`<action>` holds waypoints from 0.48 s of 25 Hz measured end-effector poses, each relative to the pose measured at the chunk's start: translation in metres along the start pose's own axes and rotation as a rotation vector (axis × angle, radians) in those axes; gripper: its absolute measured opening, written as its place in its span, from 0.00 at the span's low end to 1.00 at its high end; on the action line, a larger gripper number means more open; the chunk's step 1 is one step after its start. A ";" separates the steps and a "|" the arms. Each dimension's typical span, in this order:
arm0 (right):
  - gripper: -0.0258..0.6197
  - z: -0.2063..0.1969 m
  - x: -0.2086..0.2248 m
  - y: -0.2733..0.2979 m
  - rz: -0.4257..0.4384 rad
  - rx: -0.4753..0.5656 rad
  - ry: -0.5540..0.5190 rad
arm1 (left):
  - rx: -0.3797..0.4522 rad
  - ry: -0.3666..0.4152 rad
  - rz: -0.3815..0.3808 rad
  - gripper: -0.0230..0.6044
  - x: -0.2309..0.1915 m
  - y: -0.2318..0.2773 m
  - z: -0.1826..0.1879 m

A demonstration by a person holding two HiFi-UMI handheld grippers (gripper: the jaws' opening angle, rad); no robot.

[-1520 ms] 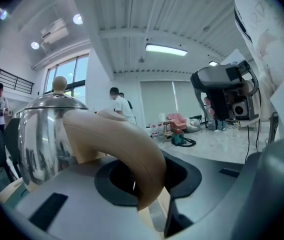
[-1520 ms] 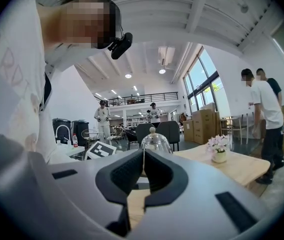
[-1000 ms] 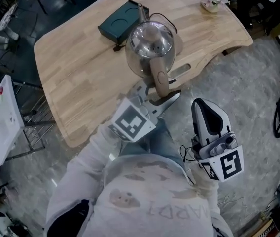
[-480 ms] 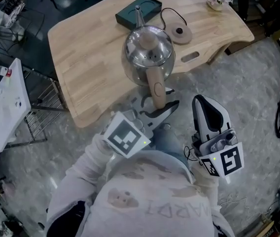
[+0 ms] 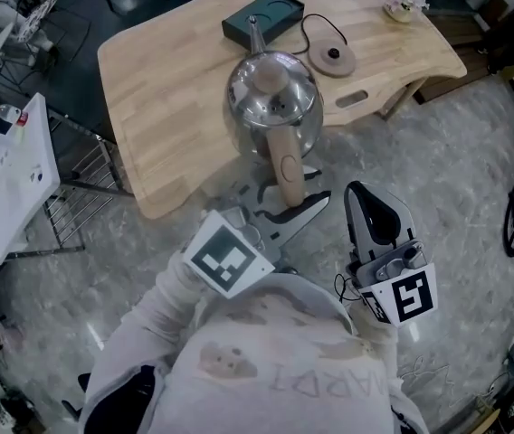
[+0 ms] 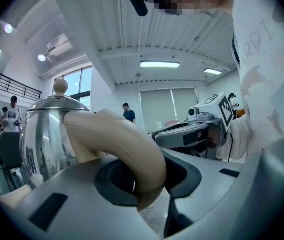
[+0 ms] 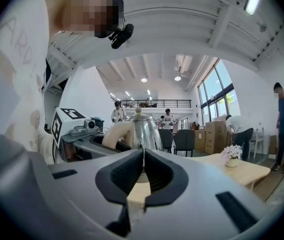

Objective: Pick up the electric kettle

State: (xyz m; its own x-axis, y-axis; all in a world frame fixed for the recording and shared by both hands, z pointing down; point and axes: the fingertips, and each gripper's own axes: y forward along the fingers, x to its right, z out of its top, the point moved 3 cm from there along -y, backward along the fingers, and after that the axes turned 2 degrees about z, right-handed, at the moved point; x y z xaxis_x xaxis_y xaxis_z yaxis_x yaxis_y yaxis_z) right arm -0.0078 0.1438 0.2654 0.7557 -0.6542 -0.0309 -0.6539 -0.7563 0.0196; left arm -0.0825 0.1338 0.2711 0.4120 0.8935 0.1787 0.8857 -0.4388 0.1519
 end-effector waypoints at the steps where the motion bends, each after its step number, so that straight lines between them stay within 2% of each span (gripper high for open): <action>1: 0.07 0.000 -0.002 -0.002 0.001 -0.005 0.002 | 0.000 0.000 0.001 0.22 0.002 -0.001 0.002; 12: 0.07 0.014 -0.028 -0.040 -0.007 0.009 0.015 | 0.021 -0.008 0.006 0.22 0.037 -0.018 0.026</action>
State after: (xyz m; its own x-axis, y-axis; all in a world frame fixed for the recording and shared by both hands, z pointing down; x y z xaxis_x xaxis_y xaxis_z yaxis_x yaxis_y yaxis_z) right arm -0.0038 0.1922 0.2519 0.7605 -0.6492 -0.0157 -0.6491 -0.7606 0.0108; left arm -0.0772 0.1772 0.2502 0.4191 0.8915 0.1719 0.8874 -0.4422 0.1303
